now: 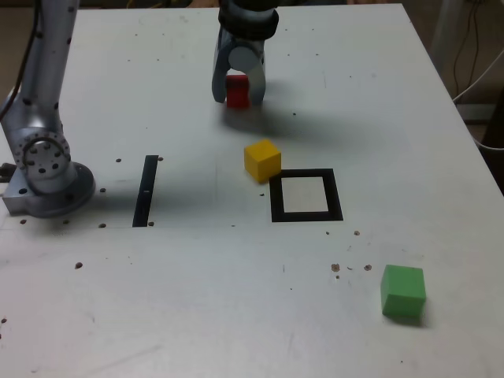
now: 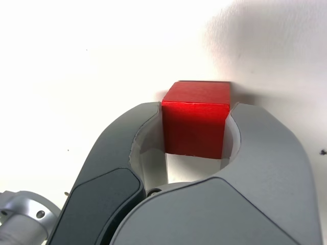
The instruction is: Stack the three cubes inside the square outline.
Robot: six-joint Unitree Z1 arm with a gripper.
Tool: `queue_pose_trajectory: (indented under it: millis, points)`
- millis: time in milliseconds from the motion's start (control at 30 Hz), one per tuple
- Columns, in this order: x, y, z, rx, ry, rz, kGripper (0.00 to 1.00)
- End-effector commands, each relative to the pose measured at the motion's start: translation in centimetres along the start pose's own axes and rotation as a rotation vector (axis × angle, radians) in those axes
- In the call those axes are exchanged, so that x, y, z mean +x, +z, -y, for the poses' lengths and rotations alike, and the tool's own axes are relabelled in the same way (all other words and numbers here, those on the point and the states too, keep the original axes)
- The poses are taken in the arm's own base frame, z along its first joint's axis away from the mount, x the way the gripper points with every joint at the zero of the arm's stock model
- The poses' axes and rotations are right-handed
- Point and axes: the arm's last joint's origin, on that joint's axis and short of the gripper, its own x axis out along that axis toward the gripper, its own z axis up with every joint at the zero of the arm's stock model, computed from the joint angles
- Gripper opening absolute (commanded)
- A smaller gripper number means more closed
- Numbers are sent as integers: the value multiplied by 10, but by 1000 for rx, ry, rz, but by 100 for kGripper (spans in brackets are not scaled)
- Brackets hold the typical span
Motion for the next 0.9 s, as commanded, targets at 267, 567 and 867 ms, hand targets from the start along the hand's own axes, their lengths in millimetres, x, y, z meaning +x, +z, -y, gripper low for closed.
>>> queue_pose_trajectory:
  millis: [267, 567, 867]
  points:
    - [-50, 15, 67, 112, 77, -40, 29]
    - [-79, 26, 139, 199, 70, 26, 29]
    - [-95, 23, 187, 222, 35, 98, 29]
